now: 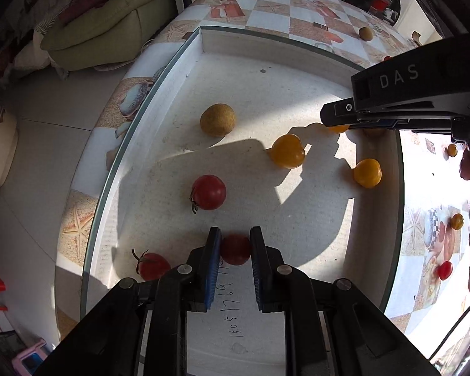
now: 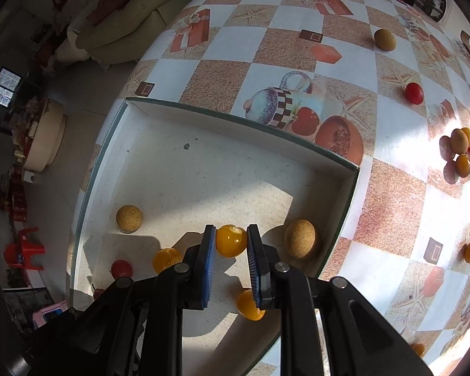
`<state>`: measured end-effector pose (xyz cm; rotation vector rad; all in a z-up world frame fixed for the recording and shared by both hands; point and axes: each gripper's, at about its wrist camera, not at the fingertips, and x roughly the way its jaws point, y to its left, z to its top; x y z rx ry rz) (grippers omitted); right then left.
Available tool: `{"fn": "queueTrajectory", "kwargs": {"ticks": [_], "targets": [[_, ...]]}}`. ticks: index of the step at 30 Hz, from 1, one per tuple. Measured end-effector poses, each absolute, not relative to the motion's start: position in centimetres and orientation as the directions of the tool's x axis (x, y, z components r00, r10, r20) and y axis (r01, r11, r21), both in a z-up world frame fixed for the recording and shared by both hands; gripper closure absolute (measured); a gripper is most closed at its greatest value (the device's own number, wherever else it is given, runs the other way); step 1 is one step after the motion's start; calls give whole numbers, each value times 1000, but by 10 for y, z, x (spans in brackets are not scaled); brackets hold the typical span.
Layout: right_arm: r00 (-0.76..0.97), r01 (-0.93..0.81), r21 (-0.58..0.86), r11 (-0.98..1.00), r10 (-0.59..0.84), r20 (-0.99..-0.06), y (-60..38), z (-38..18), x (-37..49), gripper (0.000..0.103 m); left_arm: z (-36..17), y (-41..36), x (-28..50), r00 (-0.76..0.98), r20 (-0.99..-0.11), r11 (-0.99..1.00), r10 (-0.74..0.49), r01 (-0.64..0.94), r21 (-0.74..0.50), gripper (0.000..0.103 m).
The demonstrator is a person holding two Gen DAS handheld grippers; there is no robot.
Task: Organize fruits
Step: 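Open both tools to release the tomatoes into the tray, then move both tools back over the loose tomatoes on the table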
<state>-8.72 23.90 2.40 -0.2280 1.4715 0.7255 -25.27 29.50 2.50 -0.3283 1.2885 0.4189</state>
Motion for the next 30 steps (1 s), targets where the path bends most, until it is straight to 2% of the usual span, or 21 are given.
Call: {"fn": "queueTrajectory", "kwargs": {"ticks": [4, 6, 7, 8, 11, 13, 15, 17, 24, 30], "targets": [[-57, -578, 262, 773, 282, -958, 241, 19, -90, 81, 25, 291, -251, 216, -967, 887, 137, -461, 22, 81], [-51, -587, 252, 769, 276, -960, 243, 19, -89, 80, 25, 289, -251, 214, -965, 890, 153, -454, 41, 59], [-50, -589, 251, 768, 276, -960, 244, 18, -89, 80, 26, 288, -252, 216, -961, 888, 170, -456, 55, 33], [-52, -590, 253, 767, 277, -960, 246, 17, -89, 79, 28, 287, -253, 227, -954, 886, 194, -458, 71, 29], [-63, -594, 266, 759, 286, -956, 249, 16, -89, 74, 29, 284, -253, 221, -956, 893, 194, -442, 79, 29], [-75, -593, 282, 754, 298, -952, 249, 17, -89, 61, 29, 287, -253, 216, -960, 895, 180, -441, 69, 29], [-69, -589, 287, 755, 307, -949, 250, 19, -89, 34, 32, 287, -254, 215, -960, 895, 182, -441, 71, 29], [-69, -579, 320, 750, 346, -936, 247, 27, -90, 28, 34, 286, -255, 216, -959, 897, 182, -437, 71, 29], [-22, -561, 355, 747, 415, -909, 221, 62, -86, 27, 50, 269, -250, 241, -952, 919, 188, -385, 84, 29], [40, -506, 326, 798, 399, -916, 161, 82, -74, 27, 69, 236, -239, 284, -945, 947, 164, -312, 70, 29]]}}
